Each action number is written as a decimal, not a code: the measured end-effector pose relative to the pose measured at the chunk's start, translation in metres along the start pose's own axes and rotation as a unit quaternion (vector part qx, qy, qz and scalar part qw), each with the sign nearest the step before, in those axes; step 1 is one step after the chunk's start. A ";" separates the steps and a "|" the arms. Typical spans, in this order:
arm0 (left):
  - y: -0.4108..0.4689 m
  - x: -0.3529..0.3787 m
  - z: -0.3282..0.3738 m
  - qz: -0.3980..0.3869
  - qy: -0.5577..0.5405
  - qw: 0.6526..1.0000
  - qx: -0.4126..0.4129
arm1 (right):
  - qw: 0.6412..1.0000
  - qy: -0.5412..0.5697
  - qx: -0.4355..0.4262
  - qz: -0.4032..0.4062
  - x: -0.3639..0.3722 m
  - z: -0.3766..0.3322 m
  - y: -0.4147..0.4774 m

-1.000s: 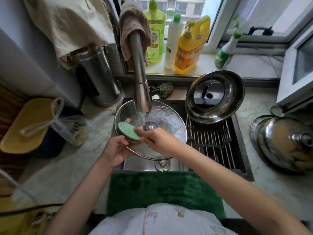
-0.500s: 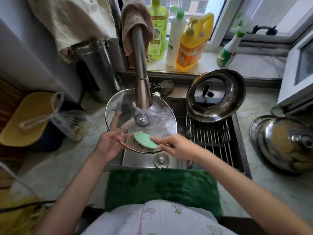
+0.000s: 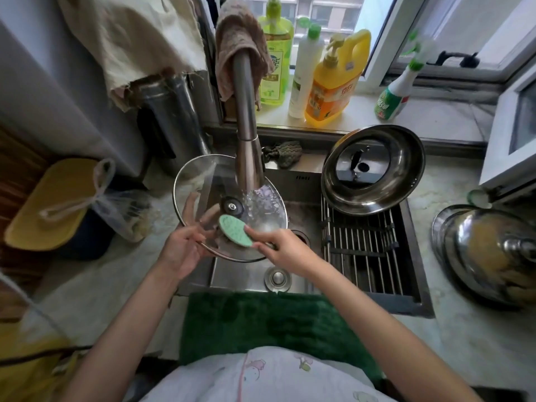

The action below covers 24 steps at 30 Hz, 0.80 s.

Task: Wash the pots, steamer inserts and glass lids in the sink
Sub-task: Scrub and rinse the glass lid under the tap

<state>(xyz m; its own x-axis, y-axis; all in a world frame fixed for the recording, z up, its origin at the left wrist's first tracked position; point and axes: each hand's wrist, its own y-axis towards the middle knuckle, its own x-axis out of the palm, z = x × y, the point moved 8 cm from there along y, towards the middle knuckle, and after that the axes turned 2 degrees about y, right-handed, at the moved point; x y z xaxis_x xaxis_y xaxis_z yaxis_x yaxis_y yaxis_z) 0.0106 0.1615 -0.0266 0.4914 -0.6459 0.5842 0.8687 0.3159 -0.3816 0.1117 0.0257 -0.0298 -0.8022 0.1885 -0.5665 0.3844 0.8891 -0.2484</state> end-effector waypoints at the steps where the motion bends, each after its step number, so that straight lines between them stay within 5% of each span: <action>1: -0.002 -0.006 0.002 0.005 0.000 1.000 0.003 | 1.000 -0.010 0.002 -0.010 0.001 0.007 -0.007; 6: -0.012 -0.018 0.012 0.015 0.060 0.998 0.018 | 0.985 -0.024 0.139 0.101 -0.044 0.081 -0.013; 8: -0.016 -0.016 0.016 0.018 0.057 0.998 0.033 | 0.951 0.148 0.217 0.161 -0.049 0.101 -0.013; 11: -0.018 -0.007 0.021 -0.001 0.066 0.996 0.058 | 0.837 0.446 0.274 0.159 -0.031 0.104 -0.009; 15: -0.016 0.002 0.024 -0.021 0.067 0.995 0.065 | 0.741 0.614 0.251 0.102 -0.007 0.086 0.004; 20: -0.015 0.011 0.023 -0.087 0.040 0.994 0.059 | 0.702 0.681 0.191 0.082 0.015 0.064 0.017; 24: -0.008 0.009 0.020 -0.065 0.058 0.995 0.050 | 0.623 0.765 0.153 0.056 0.017 0.047 0.021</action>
<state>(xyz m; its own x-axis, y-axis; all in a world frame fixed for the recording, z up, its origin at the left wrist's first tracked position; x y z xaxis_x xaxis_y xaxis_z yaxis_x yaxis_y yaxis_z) 0.0099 0.1670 -0.0038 0.3686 -0.7599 0.5354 0.9293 0.2873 -0.2320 0.1279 0.0285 -0.0812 -0.1684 0.6274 0.7603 0.3577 0.7576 -0.5460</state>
